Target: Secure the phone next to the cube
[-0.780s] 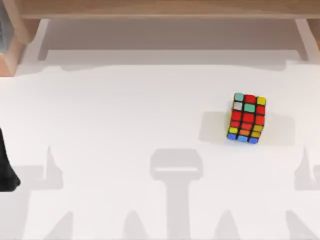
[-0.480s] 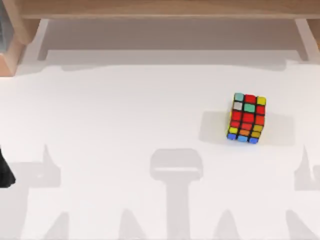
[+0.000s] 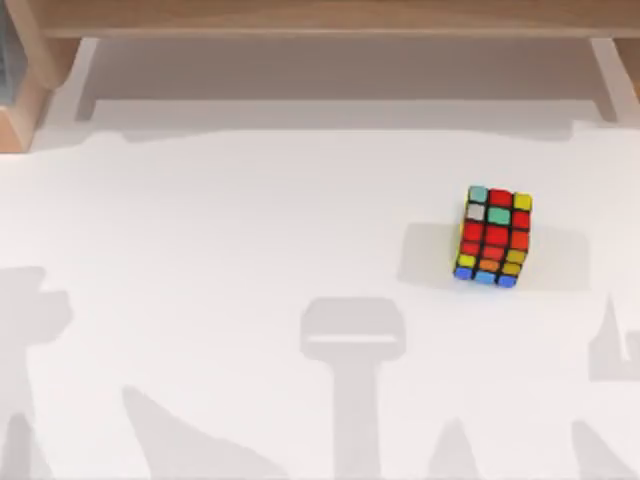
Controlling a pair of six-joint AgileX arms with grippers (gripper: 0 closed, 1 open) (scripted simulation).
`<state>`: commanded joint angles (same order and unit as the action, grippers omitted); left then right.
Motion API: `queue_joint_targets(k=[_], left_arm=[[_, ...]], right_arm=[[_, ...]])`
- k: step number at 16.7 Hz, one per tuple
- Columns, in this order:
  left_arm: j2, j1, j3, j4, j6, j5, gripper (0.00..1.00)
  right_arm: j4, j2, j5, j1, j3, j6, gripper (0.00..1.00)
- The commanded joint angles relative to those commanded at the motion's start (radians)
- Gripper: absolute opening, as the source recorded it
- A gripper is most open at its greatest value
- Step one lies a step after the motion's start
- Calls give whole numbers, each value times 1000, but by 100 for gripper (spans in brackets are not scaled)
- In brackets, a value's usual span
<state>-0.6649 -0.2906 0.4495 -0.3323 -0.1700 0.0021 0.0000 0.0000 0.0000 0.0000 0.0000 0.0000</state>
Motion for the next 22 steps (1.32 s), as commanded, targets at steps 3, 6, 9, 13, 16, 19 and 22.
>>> queue_joint_targets(k=[3,6,9,13,16,19,22], left_arm=[[-317,-123,189,-139,-70,0,100],[-628,-243,370,-272,-135,0,100],[-895,-347,524,-387,-191,-1,100],[-1124,-443,665,-492,-240,-3,100],[-1184,-470,704,-521,-253,-4,100],[-1184,-470,704,-521,-253,-4,100],[-1195,-467,688,-502,-251,-4,100]], right_arm=[[0,0,0,0,0,0,100],[0,0,0,0,0,0,100],[0,0,0,0,0,0,100],[0,0,0,0,0,0,100],[0,0,0,0,0,0,100],[0,0,0,0,0,0,100],[0,0,0,0,0,0,100]])
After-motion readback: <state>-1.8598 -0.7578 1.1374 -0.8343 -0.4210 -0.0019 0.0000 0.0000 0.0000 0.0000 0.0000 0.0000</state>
